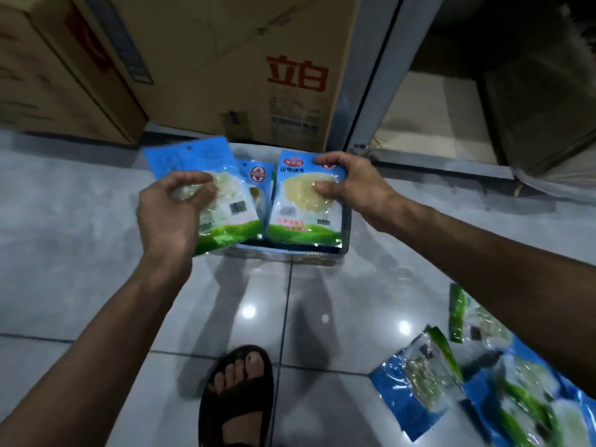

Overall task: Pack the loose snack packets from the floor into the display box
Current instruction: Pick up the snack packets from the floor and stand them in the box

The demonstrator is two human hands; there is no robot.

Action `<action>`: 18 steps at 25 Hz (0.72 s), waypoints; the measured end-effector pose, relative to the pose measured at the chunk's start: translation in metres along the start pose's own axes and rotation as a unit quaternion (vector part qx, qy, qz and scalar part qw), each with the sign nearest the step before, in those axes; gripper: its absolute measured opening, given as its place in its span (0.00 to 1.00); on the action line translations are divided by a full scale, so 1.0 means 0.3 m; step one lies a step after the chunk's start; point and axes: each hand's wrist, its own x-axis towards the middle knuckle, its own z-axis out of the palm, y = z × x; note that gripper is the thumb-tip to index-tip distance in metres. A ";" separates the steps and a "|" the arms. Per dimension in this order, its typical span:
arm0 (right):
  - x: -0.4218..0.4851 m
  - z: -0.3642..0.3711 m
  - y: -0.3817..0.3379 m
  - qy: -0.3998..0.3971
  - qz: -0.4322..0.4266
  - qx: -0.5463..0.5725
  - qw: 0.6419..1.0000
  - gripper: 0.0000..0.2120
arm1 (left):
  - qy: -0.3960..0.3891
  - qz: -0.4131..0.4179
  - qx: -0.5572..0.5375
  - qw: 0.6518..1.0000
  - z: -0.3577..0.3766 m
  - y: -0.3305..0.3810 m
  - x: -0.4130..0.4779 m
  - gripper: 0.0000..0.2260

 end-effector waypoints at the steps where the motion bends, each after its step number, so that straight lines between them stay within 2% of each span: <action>1: 0.009 0.012 0.039 0.008 0.005 -0.049 0.999 0.21 | 0.010 0.000 0.000 1.000 -0.017 -0.007 0.013 0.07; 3: 0.030 0.041 0.098 0.034 -0.012 -0.162 0.986 0.22 | 0.012 0.005 0.003 1.000 -0.031 -0.016 0.022 0.08; 6: 0.048 0.073 0.118 0.067 -0.060 -0.319 0.943 0.25 | -0.007 0.014 -0.007 1.000 -0.015 -0.016 0.003 0.12; 9: 0.047 0.090 0.141 0.098 -0.091 -0.418 0.899 0.27 | -0.016 0.015 -0.053 0.998 -0.001 -0.014 -0.013 0.17; 11: 0.029 0.101 0.141 0.117 -0.098 -0.501 0.852 0.27 | -0.025 0.006 -0.079 0.997 0.001 -0.018 -0.015 0.19; 13: 0.009 0.110 0.114 0.149 -0.137 -0.520 0.830 0.25 | -0.038 -0.011 -0.090 0.995 0.001 -0.023 -0.014 0.21; 14: -0.004 0.120 0.086 0.163 -0.158 -0.486 0.844 0.24 | -0.044 -0.019 -0.098 0.994 0.001 -0.023 -0.013 0.22; 15: -0.013 0.134 0.060 0.157 -0.162 -0.412 0.883 0.22 | -0.050 -0.025 -0.107 0.993 0.001 -0.022 -0.011 0.23; 16: -0.024 0.152 0.027 0.117 -0.127 -0.308 0.936 0.22 | -0.056 -0.029 -0.115 0.991 0.003 -0.021 -0.011 0.24; 17: -0.038 0.175 -0.004 0.040 -0.060 -0.178 0.981 0.23 | -0.066 -0.032 -0.124 0.990 0.006 -0.015 -0.015 0.25; 18: -0.054 0.197 -0.023 -0.044 0.007 -0.063 0.997 0.24 | -0.077 -0.036 -0.133 0.987 0.011 -0.013 -0.016 0.26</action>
